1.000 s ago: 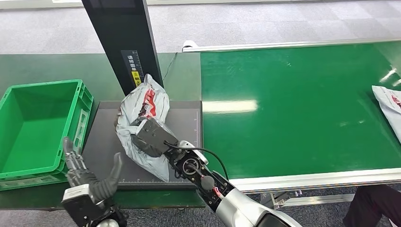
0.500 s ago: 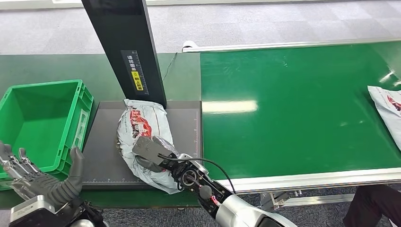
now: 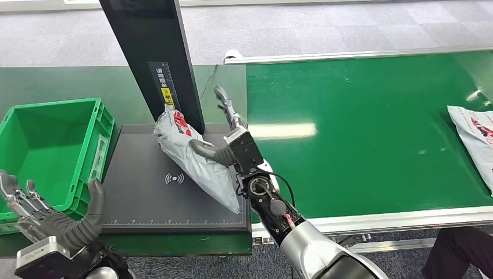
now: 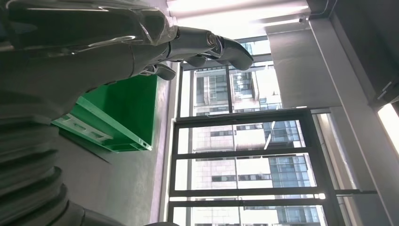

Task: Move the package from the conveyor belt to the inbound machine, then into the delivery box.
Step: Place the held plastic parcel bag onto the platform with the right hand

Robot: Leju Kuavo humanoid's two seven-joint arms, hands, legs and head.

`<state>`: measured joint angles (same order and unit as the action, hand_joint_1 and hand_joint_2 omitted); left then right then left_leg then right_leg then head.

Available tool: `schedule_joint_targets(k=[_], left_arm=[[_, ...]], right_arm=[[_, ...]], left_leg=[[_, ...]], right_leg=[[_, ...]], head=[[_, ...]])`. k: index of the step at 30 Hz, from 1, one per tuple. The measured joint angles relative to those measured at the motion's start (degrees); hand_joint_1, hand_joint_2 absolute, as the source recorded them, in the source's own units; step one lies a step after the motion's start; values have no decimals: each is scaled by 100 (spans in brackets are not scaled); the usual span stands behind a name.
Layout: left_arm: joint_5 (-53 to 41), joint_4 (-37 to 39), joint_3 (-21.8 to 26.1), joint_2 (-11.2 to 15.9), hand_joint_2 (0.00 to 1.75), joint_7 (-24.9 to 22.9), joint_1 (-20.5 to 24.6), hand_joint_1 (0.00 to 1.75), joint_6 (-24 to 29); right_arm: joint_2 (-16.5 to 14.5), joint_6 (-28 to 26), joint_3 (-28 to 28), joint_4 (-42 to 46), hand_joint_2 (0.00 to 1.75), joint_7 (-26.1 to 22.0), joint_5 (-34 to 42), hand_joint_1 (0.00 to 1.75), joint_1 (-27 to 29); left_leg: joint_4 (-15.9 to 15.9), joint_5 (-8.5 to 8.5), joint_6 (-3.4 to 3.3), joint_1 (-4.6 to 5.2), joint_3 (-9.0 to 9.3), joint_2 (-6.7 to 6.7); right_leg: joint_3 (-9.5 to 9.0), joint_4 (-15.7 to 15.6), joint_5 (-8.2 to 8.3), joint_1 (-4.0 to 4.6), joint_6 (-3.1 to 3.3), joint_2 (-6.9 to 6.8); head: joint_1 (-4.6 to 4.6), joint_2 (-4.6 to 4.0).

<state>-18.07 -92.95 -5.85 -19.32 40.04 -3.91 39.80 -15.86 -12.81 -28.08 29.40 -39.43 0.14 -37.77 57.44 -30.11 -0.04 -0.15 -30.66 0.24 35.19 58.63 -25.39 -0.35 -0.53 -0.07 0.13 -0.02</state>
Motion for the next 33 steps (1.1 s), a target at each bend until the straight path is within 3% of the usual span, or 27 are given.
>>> schedule_joint_targets(k=[11, 22, 26, 33], left_arm=[[59, 555, -221, 89, 175, 0, 118, 0, -1], [-305, 881, -309, 134, 175, -44, 164, 0, -8], [-1363, 1392, -577, 243, 175, -650, 269, 0, -186], [-2098, 1906, -882, 357, 175, -1263, 378, 0, -512]], right_arm=[[116, -242, 879, 2058, 175, -70, -376, 0, 754], [120, -44, 1206, 2567, 175, -70, -312, 0, 945], [107, 176, 1333, 2928, 175, -70, -105, 0, 1131], [102, 480, 1510, 3339, 175, -70, 115, 0, 1389]], left_leg=[[-1, 0, 0, 0, -2, 0], [-1, 0, 0, 0, -2, 2], [-1, -1, 0, 0, -4, -2], [-1, -1, 0, 2, -3, -5]], right_leg=[[2, 0, 0, 0, 0, 2], [3, -1, 1, 0, 1, 2], [2, -1, 1, -1, 1, -3], [3, -2, 1, -1, 1, -4]], head=[[-1, 1], [-1, 0], [0, 0], [-2, 0]])
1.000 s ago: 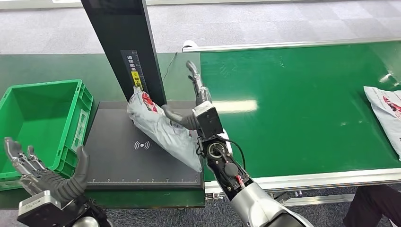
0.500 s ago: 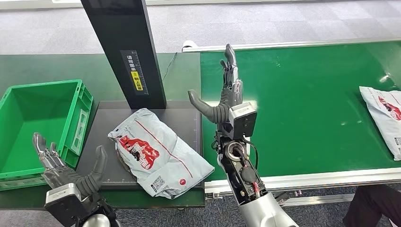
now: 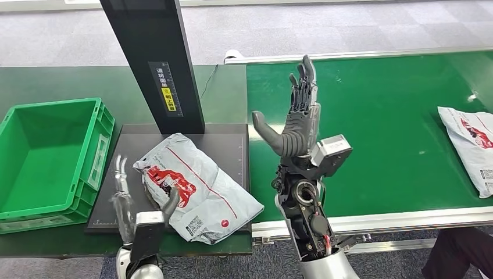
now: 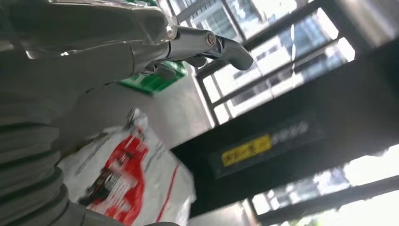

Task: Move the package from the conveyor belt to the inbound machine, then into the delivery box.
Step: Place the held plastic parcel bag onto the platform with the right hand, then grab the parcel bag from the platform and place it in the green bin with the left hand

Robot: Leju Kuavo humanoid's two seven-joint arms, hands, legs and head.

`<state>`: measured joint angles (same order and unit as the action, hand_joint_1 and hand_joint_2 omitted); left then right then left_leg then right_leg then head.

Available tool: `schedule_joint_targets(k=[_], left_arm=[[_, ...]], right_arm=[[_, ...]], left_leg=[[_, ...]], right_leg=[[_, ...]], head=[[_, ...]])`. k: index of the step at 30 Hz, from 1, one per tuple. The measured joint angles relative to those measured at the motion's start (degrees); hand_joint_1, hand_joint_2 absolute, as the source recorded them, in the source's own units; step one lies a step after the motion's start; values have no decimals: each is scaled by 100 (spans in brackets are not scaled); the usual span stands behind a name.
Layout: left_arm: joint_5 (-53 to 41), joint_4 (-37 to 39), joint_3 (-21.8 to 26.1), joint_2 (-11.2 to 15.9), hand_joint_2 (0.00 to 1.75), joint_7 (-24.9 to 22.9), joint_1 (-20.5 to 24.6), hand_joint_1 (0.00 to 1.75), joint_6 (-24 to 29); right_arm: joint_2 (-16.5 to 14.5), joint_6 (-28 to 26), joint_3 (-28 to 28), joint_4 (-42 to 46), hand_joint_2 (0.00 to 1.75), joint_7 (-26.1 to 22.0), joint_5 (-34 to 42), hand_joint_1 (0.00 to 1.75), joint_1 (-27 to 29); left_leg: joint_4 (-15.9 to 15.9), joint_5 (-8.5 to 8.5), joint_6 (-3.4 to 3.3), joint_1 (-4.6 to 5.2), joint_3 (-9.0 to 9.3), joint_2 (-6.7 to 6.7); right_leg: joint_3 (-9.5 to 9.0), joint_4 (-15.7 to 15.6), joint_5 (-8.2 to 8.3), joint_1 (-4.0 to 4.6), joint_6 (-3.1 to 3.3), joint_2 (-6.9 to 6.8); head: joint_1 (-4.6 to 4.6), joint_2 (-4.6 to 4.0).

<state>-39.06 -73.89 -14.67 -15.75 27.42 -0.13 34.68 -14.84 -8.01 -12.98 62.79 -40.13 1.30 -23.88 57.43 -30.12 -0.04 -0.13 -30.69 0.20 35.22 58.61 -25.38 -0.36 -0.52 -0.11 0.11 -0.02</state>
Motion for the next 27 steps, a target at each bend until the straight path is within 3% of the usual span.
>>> schedule_joint_targets(k=[5, 9, 21, 27], left_arm=[[-1338, 232, -337, 81, 175, -830, 74, 0, -463], [-1965, 415, -722, 146, 175, -1114, 224, 0, -785], [-2336, 1189, -1584, 393, 175, -1399, 639, 0, -921], [-2346, 1404, -1764, 434, 175, -1424, 727, 0, -1001]], right_arm=[[-12, 535, 369, 357, 175, 0, 359, 0, 320], [-85, 889, 649, 402, 175, 0, 554, 0, 417], [-240, 2087, 852, 335, 175, 219, 1288, 0, 536], [-253, 2338, 848, 335, 175, 297, 1385, 0, 626]], left_leg=[[-1, 0, 0, 0, -2, -3], [0, 0, -1, 0, -3, -6], [-1, 0, 0, -1, -3, -5], [-1, 0, 0, -1, -3, -6]], right_leg=[[1, 0, 0, 0, 0, 0], [0, 0, 0, -2, 0, -1], [1, 2, 0, 0, 0, 0], [0, 0, 0, -1, 0, 0]], head=[[-1, 1], [-2, 0], [-3, 1], [-2, 0]])
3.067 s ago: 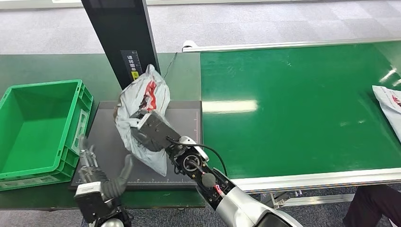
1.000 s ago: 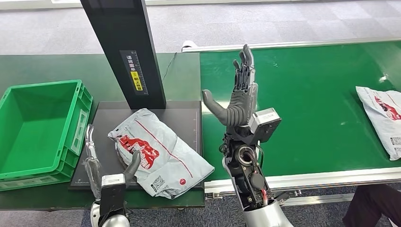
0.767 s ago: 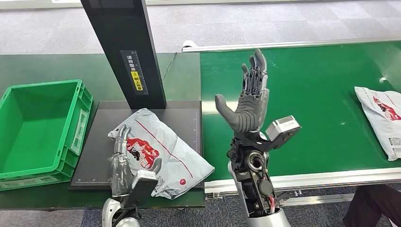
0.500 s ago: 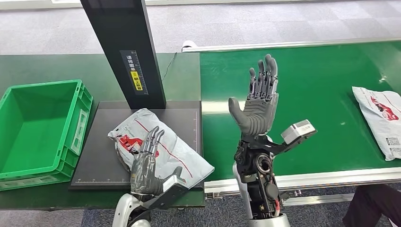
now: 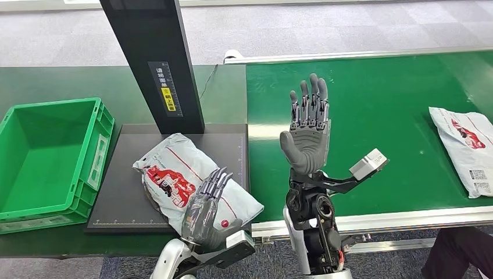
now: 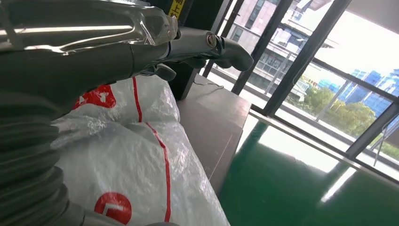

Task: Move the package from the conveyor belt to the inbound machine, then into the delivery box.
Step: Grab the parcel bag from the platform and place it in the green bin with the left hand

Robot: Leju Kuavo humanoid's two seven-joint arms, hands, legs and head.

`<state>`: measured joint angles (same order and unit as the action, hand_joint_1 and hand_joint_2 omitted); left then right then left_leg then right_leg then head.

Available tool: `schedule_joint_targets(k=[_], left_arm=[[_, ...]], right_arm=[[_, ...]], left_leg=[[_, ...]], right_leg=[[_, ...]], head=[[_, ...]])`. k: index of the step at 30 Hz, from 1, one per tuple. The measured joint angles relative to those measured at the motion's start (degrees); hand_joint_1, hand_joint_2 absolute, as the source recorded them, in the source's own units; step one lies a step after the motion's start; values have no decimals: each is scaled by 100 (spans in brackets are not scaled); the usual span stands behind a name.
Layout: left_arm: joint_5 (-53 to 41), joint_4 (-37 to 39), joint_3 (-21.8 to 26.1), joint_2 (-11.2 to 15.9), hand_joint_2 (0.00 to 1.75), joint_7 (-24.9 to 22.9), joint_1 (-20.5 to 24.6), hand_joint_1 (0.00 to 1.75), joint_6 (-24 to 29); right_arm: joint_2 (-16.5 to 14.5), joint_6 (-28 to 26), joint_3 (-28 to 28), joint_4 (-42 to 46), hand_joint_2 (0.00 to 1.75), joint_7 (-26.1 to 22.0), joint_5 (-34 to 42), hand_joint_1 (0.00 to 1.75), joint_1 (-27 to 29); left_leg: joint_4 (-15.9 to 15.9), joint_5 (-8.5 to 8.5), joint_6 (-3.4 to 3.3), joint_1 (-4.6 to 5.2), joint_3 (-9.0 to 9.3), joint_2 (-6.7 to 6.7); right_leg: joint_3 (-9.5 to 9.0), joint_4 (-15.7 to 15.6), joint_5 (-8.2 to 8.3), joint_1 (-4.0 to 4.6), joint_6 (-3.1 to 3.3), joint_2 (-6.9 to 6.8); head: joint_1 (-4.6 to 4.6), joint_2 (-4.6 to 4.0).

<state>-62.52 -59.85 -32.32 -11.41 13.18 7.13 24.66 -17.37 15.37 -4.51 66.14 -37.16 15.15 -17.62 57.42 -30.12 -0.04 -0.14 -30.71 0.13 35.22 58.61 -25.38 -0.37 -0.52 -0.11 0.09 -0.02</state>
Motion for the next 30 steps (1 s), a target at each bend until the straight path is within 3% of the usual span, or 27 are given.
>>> schedule_joint_targets(k=[10, 18, 30], left_arm=[[-50, 652, 13, -32, 175, -309, 262, 0, 16], [-40, 1538, 464, -160, 175, -356, 562, 0, 230], [-92, 2028, 928, -245, 175, -369, 867, 0, 195]], right_arm=[[-1, 124, -25, 38, 175, 31, 31, 0, 166], [3, 129, -55, 134, 175, 57, 96, 0, 292], [25, 155, -61, 170, 175, 58, 177, 0, 358]], left_leg=[[0, 0, 0, 0, 0, 0], [0, 0, 0, 0, 4, 1], [-3, 1, 0, 0, 34, 1]], right_leg=[[0, 1, 0, 0, 0, 0], [-6, 0, 0, 0, 0, 0], [-44, 0, 2, 0, 3, 0]], head=[[1, 1], [2, 1], [2, 1]])
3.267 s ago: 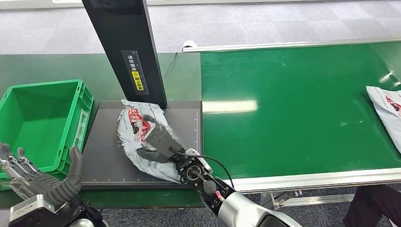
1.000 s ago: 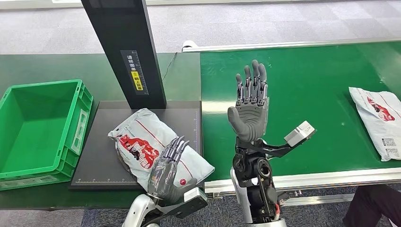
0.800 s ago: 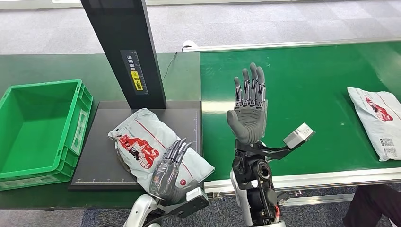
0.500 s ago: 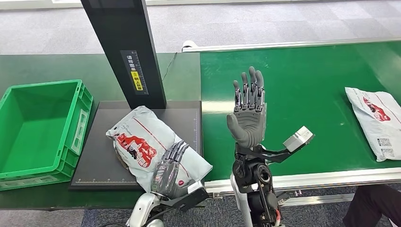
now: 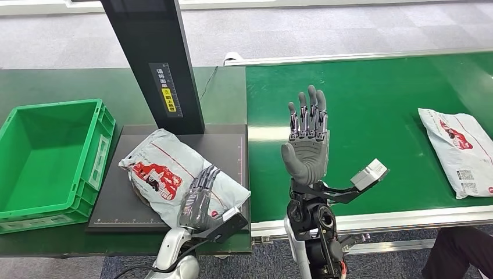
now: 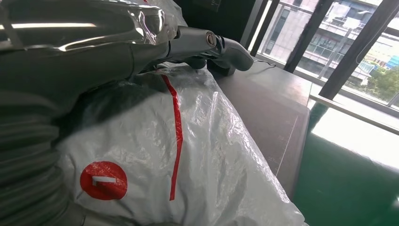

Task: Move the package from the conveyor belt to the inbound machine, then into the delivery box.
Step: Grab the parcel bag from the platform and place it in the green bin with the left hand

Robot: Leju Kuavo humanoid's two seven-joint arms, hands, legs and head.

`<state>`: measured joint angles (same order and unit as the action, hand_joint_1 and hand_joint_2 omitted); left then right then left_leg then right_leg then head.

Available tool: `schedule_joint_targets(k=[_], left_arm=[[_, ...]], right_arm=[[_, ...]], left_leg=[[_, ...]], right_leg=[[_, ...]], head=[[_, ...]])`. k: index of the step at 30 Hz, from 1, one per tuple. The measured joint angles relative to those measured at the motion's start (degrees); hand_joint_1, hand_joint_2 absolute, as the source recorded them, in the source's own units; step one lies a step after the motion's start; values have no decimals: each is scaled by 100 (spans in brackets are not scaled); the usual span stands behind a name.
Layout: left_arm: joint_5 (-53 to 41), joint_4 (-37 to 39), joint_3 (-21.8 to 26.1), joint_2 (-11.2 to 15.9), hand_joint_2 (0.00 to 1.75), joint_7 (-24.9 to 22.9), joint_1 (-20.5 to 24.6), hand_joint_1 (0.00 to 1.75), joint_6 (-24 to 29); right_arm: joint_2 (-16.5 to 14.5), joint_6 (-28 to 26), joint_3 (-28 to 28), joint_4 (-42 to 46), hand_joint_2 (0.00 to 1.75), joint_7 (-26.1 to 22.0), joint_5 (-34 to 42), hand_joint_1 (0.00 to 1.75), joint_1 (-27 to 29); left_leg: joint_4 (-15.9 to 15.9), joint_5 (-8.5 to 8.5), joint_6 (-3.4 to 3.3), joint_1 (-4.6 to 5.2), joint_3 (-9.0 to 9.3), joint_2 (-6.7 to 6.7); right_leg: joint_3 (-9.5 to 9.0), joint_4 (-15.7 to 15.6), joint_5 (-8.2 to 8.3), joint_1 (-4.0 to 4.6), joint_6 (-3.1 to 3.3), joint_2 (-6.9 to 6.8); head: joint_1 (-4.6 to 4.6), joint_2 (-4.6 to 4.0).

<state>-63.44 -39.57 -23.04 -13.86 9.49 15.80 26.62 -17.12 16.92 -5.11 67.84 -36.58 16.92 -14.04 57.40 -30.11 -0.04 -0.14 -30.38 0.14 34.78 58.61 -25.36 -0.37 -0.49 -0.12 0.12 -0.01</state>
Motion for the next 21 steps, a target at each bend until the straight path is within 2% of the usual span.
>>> schedule_joint_targets(k=[4, 5, 9, 12, 21], left_arm=[[-7, 35, 41, -16, 175, 0, 20, 0, -2], [-7, 42, 53, -20, 175, 0, 24, 8, -2], [-23, 53, 87, -32, 175, 8, 22, 151, -3], [-75, 50, 125, -43, 175, 32, -10, 170, -5], [-109, -132, 302, -46, 175, 181, -108, 175, -4]], right_arm=[[1, 10, 0, 0, 175, 0, 2, 0, 0], [2, 11, 0, 0, 175, 0, 2, 0, 0], [8, 20, 0, 0, 175, 0, 12, 0, 0], [15, 32, -2, -1, 175, -3, 21, 0, 0], [32, 35, -4, -18, 175, -33, 63, 0, -1]], left_leg=[[0, 1, 0, 0, 4, 0], [0, 2, -1, 0, 5, 0], [0, 2, -1, 0, 7, 0], [0, 2, -1, 0, 6, 0], [0, 1, 0, 0, 1, -1]], right_leg=[[-5, 0, 2, 0, 1, 0], [-6, 0, 2, 0, 1, 0], [-8, 0, 2, 0, 1, 0], [-7, 0, 2, 0, 1, 0], [-2, 1, 2, 0, 0, 0]], head=[[0, -1], [0, -1], [1, -1], [0, -1], [0, -1]])
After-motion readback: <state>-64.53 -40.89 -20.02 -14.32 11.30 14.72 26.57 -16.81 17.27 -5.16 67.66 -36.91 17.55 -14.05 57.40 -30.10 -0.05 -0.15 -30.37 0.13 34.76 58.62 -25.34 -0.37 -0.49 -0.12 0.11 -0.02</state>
